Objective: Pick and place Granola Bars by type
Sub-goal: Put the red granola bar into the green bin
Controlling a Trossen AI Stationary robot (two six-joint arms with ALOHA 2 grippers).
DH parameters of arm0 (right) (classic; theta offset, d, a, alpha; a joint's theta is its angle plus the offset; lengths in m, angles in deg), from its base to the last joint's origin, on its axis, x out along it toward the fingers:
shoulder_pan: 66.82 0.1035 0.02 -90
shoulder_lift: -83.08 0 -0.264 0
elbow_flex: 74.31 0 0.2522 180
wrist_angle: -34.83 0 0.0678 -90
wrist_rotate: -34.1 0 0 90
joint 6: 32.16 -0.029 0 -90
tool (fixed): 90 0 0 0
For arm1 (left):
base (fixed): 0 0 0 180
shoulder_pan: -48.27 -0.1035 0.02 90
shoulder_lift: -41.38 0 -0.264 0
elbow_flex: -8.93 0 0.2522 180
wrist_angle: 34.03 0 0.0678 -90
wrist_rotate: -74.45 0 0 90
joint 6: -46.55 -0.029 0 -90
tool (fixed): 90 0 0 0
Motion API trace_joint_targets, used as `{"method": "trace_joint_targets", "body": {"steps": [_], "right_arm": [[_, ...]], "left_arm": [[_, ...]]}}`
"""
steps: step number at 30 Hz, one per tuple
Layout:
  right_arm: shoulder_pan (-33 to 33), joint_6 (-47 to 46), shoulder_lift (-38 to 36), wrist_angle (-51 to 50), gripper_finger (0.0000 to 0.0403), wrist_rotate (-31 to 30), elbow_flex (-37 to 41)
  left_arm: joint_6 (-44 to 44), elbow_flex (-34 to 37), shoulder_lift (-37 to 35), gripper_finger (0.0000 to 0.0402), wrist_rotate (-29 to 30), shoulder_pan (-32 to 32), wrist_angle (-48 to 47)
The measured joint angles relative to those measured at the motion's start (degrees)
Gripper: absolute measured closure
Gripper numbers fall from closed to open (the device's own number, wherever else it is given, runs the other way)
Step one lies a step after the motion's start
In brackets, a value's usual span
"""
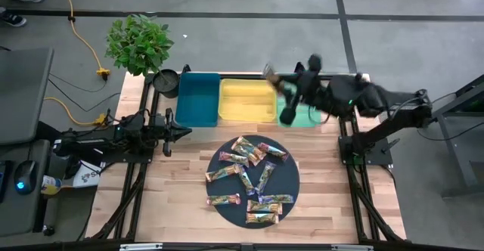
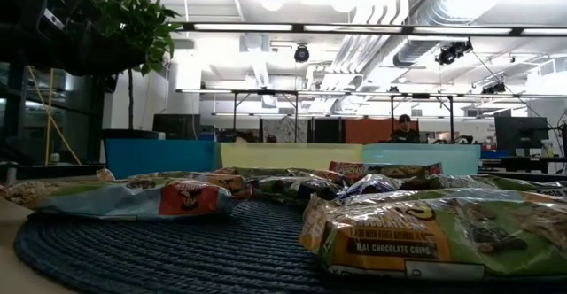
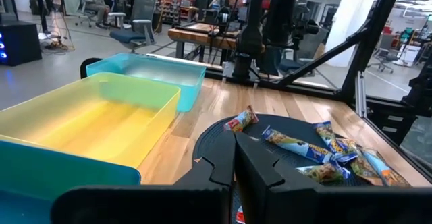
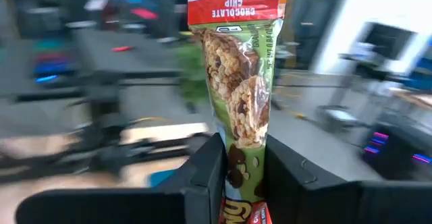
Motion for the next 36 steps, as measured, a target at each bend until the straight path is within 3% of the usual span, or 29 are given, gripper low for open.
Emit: {"method": "trace_joint_targets", "body": {"steps": [8, 15, 18, 22, 26, 36], "right_arm": [[-10.14, -4.05, -2.11, -2.04, 0.0329, -11.4, 0.0], [-20.44, -16.63, -0.61, -12.43, 0.0329, -11.51, 0.0], [-25.54, -25.11, 0.39, -19.71, 0.0329, -8.55, 0.0], [-32.69, -31.99, 2.53, -27.85, 0.0329, 0.15, 0.0], [-38.21, -32.04, 5.52, -31.75, 0.0329, 6.92, 0.0], [-44.44, -30.33, 14.6, -41.75, 0.0329, 15.49, 0.0]], "left_arm": [[0.01, -0.02, 0.0, 0.0394, 0.0, 0.0, 0.0], [-0.01, -0.02, 0.0, 0.0394, 0.0, 0.0, 0.0], [0.01, -0.02, 0.0, 0.0394, 0.0, 0.0, 0.0], [0.0, -0.01, 0.0, 0.0394, 0.0, 0.0, 0.0], [-0.01, -0.02, 0.0, 0.0394, 0.0, 0.0, -0.02], [0.01, -0.02, 0.0, 0.0394, 0.0, 0.0, -0.02]]}}
